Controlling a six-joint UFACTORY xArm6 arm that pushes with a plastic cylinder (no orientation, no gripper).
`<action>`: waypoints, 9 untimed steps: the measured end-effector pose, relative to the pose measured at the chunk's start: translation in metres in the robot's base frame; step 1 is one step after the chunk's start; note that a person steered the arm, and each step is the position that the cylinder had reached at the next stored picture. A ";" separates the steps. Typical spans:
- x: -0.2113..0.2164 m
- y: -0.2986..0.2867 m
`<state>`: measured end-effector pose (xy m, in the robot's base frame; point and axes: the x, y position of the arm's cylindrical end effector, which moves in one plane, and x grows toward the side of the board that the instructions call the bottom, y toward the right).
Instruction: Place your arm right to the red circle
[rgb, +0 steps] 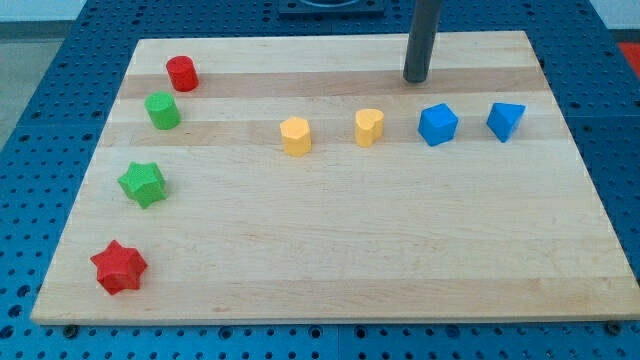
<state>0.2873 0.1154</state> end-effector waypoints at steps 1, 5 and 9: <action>0.000 0.000; -0.002 0.000; -0.002 -0.193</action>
<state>0.2853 -0.0781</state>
